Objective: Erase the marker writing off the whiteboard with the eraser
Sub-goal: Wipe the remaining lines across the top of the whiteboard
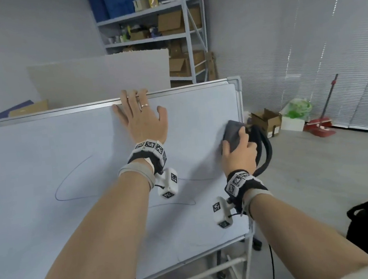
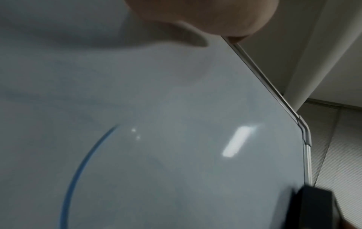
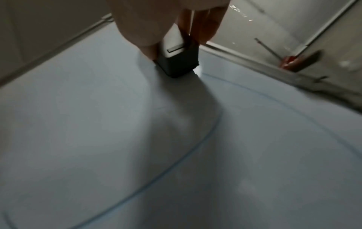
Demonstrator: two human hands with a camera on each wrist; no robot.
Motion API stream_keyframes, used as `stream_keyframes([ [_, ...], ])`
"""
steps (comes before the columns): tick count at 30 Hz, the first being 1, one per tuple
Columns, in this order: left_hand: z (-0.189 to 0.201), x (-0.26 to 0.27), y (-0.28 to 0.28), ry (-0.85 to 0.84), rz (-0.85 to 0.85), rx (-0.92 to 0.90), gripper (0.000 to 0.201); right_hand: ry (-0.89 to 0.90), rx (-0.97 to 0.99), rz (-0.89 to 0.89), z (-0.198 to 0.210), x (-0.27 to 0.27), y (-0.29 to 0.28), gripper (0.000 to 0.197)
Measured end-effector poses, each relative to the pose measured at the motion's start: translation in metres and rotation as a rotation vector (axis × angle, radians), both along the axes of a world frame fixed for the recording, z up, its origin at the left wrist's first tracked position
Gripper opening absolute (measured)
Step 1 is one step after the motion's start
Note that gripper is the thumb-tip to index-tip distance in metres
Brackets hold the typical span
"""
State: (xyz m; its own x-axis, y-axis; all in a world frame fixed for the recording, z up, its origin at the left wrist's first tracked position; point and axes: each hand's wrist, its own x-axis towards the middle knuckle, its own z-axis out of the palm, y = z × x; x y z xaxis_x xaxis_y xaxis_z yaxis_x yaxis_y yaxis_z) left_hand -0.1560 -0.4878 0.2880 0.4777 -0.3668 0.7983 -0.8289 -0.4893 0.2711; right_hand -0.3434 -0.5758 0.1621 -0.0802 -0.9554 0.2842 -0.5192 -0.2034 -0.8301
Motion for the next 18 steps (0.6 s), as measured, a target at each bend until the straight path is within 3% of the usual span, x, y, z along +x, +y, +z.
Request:
stream_keyframes([
  [3, 0.000, 0.004, 0.004, -0.010, -0.004, 0.021, 0.061, -0.024, 0.065, -0.033, -0.002, 0.004, 0.008, 0.065],
  [7, -0.003, 0.004, 0.005, -0.015, -0.009, 0.031, 0.063, -0.063, -0.151, 0.192, 0.029, 0.036, 0.029, 0.063],
  [9, -0.004, 0.003, 0.005, -0.015, -0.011, 0.038, 0.062, -0.047, -0.193, 0.203, 0.028, 0.043, 0.034, 0.062],
  [14, -0.004, 0.009, 0.005, -0.014, -0.019, 0.078, 0.066, -0.110, 0.155, -0.057, -0.023, 0.016, 0.034, 0.064],
  [16, -0.004, 0.010, 0.005, -0.020, -0.010, 0.084, 0.066, -0.109, 0.343, -0.128, -0.029, 0.007, 0.032, 0.062],
  [18, -0.004, 0.009, 0.004, -0.026, -0.004, 0.082, 0.066, -0.122, 0.380, -0.151, -0.021, 0.009, 0.030, 0.062],
])
